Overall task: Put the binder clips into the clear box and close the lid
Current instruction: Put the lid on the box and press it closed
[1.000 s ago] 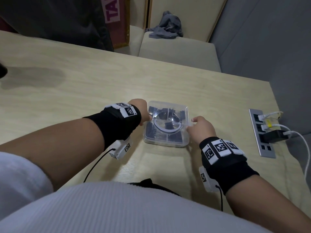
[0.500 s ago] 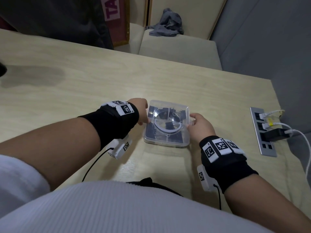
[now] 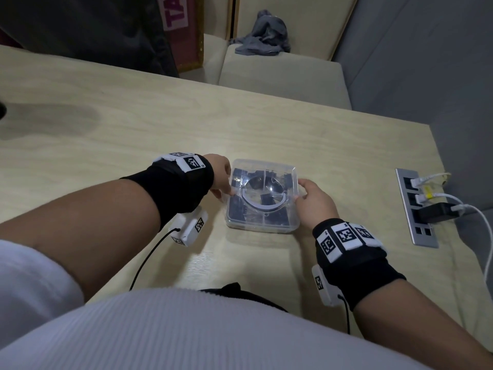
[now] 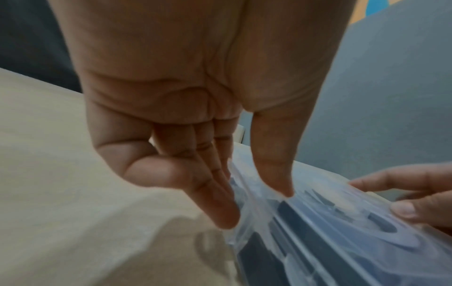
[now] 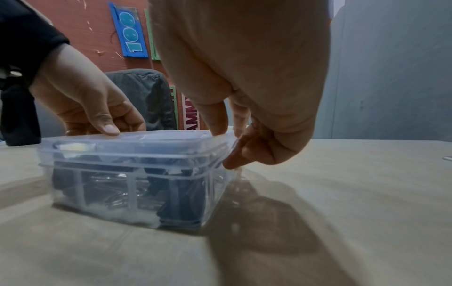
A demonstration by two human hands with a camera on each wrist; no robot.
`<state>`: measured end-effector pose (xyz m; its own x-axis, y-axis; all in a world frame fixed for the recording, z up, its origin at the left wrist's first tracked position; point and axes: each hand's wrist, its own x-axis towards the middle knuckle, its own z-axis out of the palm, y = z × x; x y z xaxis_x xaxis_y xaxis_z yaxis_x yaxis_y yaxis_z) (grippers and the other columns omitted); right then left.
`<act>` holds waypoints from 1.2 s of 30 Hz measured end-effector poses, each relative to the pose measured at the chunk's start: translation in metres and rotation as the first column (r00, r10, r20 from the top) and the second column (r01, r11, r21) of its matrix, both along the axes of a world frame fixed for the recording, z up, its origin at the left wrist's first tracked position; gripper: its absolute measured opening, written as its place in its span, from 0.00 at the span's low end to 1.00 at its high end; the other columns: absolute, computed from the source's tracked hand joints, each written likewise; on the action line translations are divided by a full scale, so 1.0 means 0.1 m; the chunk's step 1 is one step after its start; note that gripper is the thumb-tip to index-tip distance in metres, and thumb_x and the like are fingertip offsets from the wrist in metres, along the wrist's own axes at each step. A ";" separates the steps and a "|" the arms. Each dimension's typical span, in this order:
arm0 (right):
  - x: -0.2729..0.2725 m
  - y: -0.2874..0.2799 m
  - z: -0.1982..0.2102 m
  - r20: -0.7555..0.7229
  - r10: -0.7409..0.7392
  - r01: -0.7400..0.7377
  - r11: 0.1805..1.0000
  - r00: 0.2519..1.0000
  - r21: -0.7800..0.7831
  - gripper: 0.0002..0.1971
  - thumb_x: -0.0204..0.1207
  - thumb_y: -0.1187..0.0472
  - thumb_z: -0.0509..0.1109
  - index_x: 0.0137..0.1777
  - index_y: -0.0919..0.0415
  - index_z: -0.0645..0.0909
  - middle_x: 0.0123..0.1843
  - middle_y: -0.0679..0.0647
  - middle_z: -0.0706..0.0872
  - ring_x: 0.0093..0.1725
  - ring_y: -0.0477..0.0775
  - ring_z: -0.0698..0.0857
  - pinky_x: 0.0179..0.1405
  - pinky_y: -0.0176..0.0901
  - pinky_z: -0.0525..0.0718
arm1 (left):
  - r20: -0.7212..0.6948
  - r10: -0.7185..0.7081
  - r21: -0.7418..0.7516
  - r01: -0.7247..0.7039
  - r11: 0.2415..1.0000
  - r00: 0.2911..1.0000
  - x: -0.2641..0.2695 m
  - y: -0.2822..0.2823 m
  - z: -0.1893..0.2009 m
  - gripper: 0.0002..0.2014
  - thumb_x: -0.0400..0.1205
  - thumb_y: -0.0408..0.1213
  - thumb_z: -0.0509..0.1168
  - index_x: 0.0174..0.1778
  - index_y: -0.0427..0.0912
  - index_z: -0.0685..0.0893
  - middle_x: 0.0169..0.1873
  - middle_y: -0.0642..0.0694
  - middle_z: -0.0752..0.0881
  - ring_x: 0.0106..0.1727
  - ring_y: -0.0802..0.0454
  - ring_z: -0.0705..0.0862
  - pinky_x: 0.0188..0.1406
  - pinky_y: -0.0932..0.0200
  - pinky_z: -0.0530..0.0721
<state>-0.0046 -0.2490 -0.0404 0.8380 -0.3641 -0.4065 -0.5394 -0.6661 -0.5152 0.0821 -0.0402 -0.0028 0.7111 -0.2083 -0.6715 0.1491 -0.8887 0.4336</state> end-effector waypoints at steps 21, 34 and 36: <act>-0.11 -0.05 0.01 -0.063 -0.103 0.113 0.978 0.993 0.178 0.15 0.79 0.62 0.65 0.30 0.59 0.78 0.37 0.63 0.90 0.43 0.66 0.90 0.52 0.64 0.87 | 0.270 -0.021 0.075 0.001 0.997 0.963 -0.03 -0.04 -0.02 0.19 0.78 0.43 0.73 0.61 0.45 0.75 0.44 0.44 0.90 0.41 0.46 0.92 0.32 0.58 0.84; -0.05 -0.03 0.01 -0.172 -0.050 0.075 0.986 0.984 0.147 0.08 0.69 0.71 0.66 0.30 0.66 0.82 0.40 0.69 0.91 0.45 0.70 0.90 0.52 0.65 0.88 | 0.341 -0.190 0.190 0.130 0.973 0.921 -0.04 -0.06 -0.11 0.27 0.78 0.43 0.71 0.73 0.46 0.75 0.59 0.41 0.86 0.58 0.42 0.84 0.46 0.56 0.78; -0.03 0.00 0.03 -0.196 -0.023 0.045 0.993 0.980 0.111 0.07 0.69 0.71 0.66 0.38 0.73 0.85 0.42 0.70 0.91 0.46 0.70 0.90 0.53 0.65 0.88 | 0.309 -0.160 0.171 0.111 0.979 0.937 -0.04 -0.06 -0.12 0.26 0.77 0.41 0.71 0.72 0.46 0.74 0.54 0.41 0.87 0.53 0.42 0.87 0.42 0.57 0.79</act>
<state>-0.0077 -0.2495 -0.0375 0.7268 -0.3327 -0.6009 -0.6579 -0.5885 -0.4699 0.0778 -0.0464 -0.0145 0.8654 -0.2330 -0.4437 -0.1019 -0.9486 0.2995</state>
